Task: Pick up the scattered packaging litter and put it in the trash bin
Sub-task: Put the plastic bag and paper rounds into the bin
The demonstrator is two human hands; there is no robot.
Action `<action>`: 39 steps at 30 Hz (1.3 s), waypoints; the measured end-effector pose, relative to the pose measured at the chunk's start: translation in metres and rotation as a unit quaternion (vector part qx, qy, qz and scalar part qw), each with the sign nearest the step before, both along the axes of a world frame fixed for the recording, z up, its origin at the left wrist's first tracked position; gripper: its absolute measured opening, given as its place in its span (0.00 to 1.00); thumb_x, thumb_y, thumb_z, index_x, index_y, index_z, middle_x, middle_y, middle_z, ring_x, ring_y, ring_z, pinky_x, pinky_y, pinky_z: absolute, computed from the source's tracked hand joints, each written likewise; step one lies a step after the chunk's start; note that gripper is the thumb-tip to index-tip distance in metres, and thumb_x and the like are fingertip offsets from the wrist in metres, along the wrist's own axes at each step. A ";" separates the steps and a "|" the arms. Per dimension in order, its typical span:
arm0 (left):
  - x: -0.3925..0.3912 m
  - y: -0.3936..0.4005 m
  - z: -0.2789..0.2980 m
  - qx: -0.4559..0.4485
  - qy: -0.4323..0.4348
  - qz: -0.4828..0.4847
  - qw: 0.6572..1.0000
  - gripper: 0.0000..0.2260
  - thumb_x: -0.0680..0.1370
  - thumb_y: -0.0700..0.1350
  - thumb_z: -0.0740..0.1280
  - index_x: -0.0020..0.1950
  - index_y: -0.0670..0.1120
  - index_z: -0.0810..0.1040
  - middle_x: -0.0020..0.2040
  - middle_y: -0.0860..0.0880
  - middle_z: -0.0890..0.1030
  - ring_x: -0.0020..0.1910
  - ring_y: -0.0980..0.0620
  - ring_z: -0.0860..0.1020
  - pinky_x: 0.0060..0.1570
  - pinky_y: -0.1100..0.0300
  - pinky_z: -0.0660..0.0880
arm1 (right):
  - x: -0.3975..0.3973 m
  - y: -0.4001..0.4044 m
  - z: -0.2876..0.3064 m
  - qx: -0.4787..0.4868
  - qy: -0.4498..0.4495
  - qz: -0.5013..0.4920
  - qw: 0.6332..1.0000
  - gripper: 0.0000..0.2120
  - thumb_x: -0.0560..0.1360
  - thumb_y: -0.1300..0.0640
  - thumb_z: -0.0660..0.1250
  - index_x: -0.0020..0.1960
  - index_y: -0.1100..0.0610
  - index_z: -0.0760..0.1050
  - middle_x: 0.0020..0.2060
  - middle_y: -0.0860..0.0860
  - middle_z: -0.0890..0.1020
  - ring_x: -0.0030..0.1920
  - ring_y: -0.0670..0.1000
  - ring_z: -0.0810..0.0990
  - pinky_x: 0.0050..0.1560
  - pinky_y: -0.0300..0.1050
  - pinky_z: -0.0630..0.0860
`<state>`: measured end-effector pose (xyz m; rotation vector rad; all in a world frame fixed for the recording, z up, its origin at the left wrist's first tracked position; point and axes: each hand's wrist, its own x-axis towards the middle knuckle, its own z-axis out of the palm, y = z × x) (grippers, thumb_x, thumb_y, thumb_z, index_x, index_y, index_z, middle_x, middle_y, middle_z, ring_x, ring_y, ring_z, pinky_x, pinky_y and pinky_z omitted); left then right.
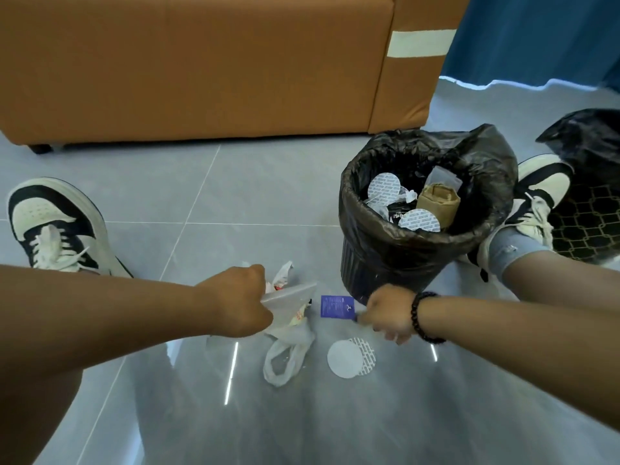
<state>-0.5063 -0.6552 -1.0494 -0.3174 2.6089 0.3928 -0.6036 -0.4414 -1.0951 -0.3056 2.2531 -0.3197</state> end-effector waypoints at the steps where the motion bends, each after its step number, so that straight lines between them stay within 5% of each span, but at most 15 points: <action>1: -0.001 -0.003 0.000 0.008 0.001 0.014 1.000 0.12 0.73 0.48 0.66 0.49 0.49 0.64 0.46 0.51 0.73 0.42 0.55 0.73 0.37 0.64 0.70 | 0.004 0.002 -0.013 0.044 0.043 0.042 0.997 0.17 0.73 0.42 0.66 0.42 0.58 0.74 0.37 0.52 0.77 0.34 0.50 0.76 0.34 0.42 0.76; 5: -0.002 -0.005 -0.001 0.039 0.009 0.056 0.998 0.16 0.73 0.47 0.67 0.56 0.46 0.64 0.45 0.51 0.73 0.42 0.54 0.74 0.35 0.64 0.71 | 0.030 0.004 -0.056 0.066 0.083 0.050 0.993 0.32 0.65 0.37 0.71 0.60 0.56 0.69 0.55 0.52 0.73 0.55 0.52 0.75 0.51 0.42 0.73; 9: 0.003 -0.002 -0.002 0.030 -0.021 0.046 0.998 0.19 0.73 0.49 0.67 0.58 0.47 0.64 0.46 0.52 0.72 0.45 0.53 0.75 0.39 0.63 0.72 | 0.046 0.001 -0.074 0.052 0.120 -0.008 0.991 0.36 0.63 0.42 0.75 0.62 0.55 0.63 0.59 0.53 0.68 0.61 0.55 0.70 0.57 0.48 0.75; 12: 0.005 0.001 0.005 0.020 -0.021 0.030 0.999 0.18 0.73 0.49 0.67 0.57 0.48 0.63 0.43 0.54 0.71 0.43 0.54 0.74 0.37 0.64 0.71 | 0.043 0.001 -0.080 0.017 0.107 -0.029 0.994 0.31 0.62 0.49 0.78 0.59 0.55 0.67 0.58 0.53 0.71 0.59 0.53 0.72 0.57 0.45 0.75; 15: 0.002 0.004 0.021 0.022 0.013 0.027 0.999 0.17 0.73 0.49 0.67 0.56 0.48 0.63 0.42 0.54 0.71 0.42 0.54 0.75 0.34 0.65 0.71 | 0.036 0.003 -0.074 -0.012 0.114 0.009 0.993 0.18 0.64 0.53 0.77 0.44 0.51 0.69 0.53 0.50 0.76 0.51 0.48 0.74 0.50 0.38 0.75; 18: -0.001 0.006 0.040 0.044 0.043 0.049 0.997 0.17 0.73 0.48 0.67 0.57 0.48 0.64 0.44 0.53 0.73 0.42 0.55 0.75 0.34 0.66 0.71 | 0.029 0.003 -0.054 -0.044 0.097 0.080 0.991 0.15 0.66 0.55 0.76 0.35 0.48 0.69 0.44 0.48 0.77 0.45 0.47 0.74 0.44 0.37 0.73; 23: -0.003 0.013 0.063 0.120 0.087 0.069 0.987 0.16 0.72 0.45 0.69 0.56 0.50 0.67 0.43 0.52 0.82 0.43 0.55 0.80 0.42 0.62 0.77 | 0.016 -0.005 0.031 -0.109 0.110 0.174 0.972 0.09 0.69 0.58 0.74 0.47 0.57 0.80 0.36 0.47 0.78 0.39 0.47 0.77 0.44 0.41 0.79; 27: -0.005 0.018 0.087 0.163 0.141 0.097 0.972 0.13 0.71 0.43 0.70 0.52 0.51 0.70 0.41 0.51 0.84 0.39 0.57 0.81 0.37 0.62 0.76 | 0.019 0.003 0.118 -0.147 0.174 0.247 0.942 0.06 0.69 0.58 0.73 0.45 0.55 0.79 0.25 0.40 0.76 0.29 0.38 0.76 0.34 0.29 0.72; 33: -0.001 0.004 0.115 0.209 0.190 0.146 0.948 0.14 0.66 0.45 0.76 0.47 0.50 0.75 0.43 0.49 0.82 0.40 0.50 0.81 0.37 0.57 0.77 | -0.015 0.047 0.189 -0.253 0.338 0.099 0.901 0.05 0.68 0.58 0.75 0.39 0.52 0.80 0.34 0.44 0.82 0.35 0.43 0.80 0.40 0.39 0.78; 36: 0.003 0.001 0.129 0.230 0.213 0.163 0.935 0.13 0.67 0.43 0.76 0.47 0.47 0.77 0.43 0.47 0.83 0.40 0.49 0.82 0.42 0.55 0.79 | -0.048 0.047 0.184 -0.291 0.328 -0.037 0.898 0.05 0.68 0.60 0.75 0.40 0.55 0.80 0.37 0.50 0.83 0.37 0.52 0.83 0.40 0.47 0.81; 39: 0.006 0.001 0.139 0.262 0.221 0.177 0.923 0.12 0.69 0.41 0.75 0.50 0.44 0.78 0.45 0.45 0.85 0.43 0.46 0.84 0.47 0.51 0.81 | -0.066 0.041 0.170 -0.185 0.387 0.043 0.902 0.04 0.70 0.59 0.73 0.43 0.54 0.79 0.41 0.49 0.82 0.41 0.49 0.80 0.41 0.40 0.76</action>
